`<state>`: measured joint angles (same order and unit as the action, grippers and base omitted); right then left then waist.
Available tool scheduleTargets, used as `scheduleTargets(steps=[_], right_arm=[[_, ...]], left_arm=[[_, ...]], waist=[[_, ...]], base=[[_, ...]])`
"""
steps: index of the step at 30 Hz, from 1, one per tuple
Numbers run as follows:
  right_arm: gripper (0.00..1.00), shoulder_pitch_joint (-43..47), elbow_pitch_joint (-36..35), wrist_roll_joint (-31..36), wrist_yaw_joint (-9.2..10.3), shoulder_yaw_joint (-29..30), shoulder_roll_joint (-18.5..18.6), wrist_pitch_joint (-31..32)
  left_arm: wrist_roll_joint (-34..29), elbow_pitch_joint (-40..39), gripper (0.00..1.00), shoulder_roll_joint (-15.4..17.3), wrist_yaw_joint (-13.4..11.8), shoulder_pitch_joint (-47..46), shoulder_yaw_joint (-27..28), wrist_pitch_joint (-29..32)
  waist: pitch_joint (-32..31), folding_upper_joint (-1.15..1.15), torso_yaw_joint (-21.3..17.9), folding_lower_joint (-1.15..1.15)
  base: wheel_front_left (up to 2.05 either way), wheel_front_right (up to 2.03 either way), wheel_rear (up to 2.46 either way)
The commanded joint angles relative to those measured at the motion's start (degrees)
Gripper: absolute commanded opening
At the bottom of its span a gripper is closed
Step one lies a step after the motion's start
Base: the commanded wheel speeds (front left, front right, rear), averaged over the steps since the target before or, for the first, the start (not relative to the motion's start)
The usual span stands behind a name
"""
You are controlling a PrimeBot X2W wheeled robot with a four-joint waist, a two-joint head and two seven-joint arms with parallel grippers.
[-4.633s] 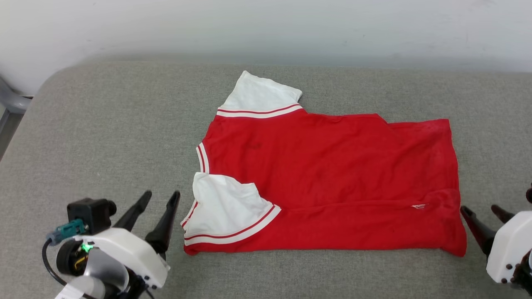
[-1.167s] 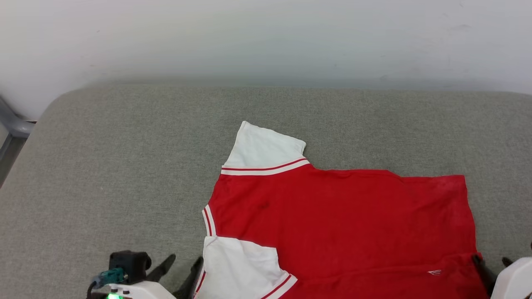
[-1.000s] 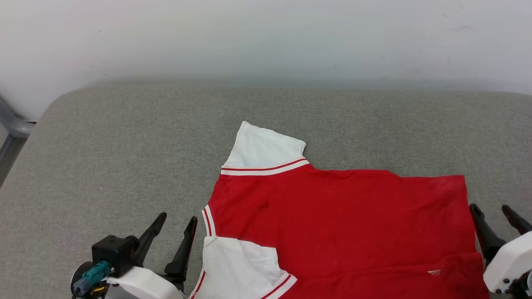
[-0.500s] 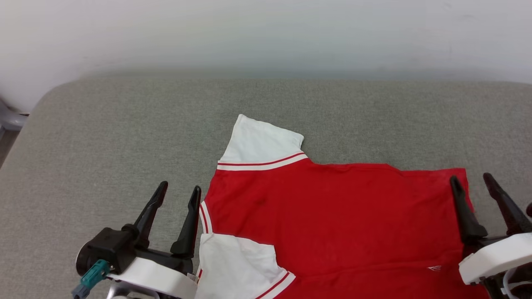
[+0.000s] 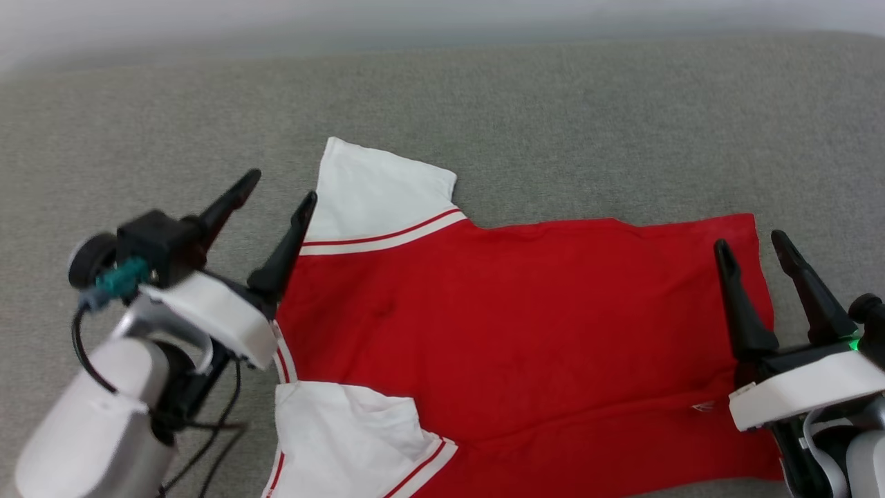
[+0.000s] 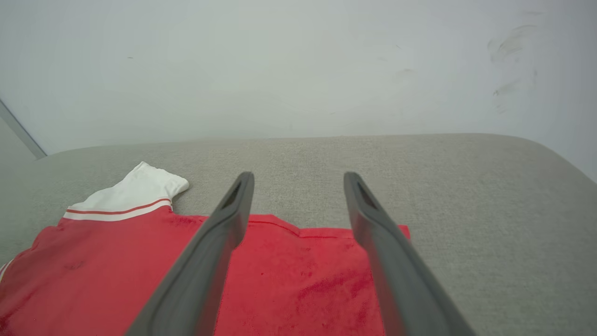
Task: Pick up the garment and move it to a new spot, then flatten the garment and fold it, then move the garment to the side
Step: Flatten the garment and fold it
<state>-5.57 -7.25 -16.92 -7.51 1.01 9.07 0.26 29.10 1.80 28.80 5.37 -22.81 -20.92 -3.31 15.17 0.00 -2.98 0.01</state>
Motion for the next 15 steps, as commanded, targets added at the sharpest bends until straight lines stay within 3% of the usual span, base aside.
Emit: scheduleTargets(steps=[1, 3, 10, 15], right_arm=[[1.0, -1.35, -0.22, 0.44, 0.05, -0.07, -0.44, -0.59], [1.0, -1.89, -0.34, 0.36, 0.05, -0.47, -0.72, -0.85], [1.0, -4.5, 0.27, -0.21, 0.05, -2.24, -2.36, -2.7], [1.0, -5.64, 1.12, -0.07, 0.05, -2.98, -2.7, -3.63]], left_arm=[[1.3, 0.68, 1.0, 1.1, 0.72, -3.52, -0.46, 3.21], [1.96, 0.84, 1.0, 2.3, 1.11, -5.7, -0.81, 6.14], [10.86, 6.18, 1.0, 8.19, 2.02, -20.56, -3.9, 26.12], [16.06, 10.8, 1.0, 10.58, 2.1, -26.87, -5.73, 37.84]], waist=[[4.03, 0.0, -3.37, -0.01], [5.03, 0.0, -4.09, -0.01], [9.7, 0.0, -8.05, -0.01], [12.02, 0.0, -9.91, -0.01]], base=[[0.0, 0.0, 0.0], [0.0, 0.0, 0.0], [0.0, 0.0, 0.0], [0.0, 0.0, 0.0]])
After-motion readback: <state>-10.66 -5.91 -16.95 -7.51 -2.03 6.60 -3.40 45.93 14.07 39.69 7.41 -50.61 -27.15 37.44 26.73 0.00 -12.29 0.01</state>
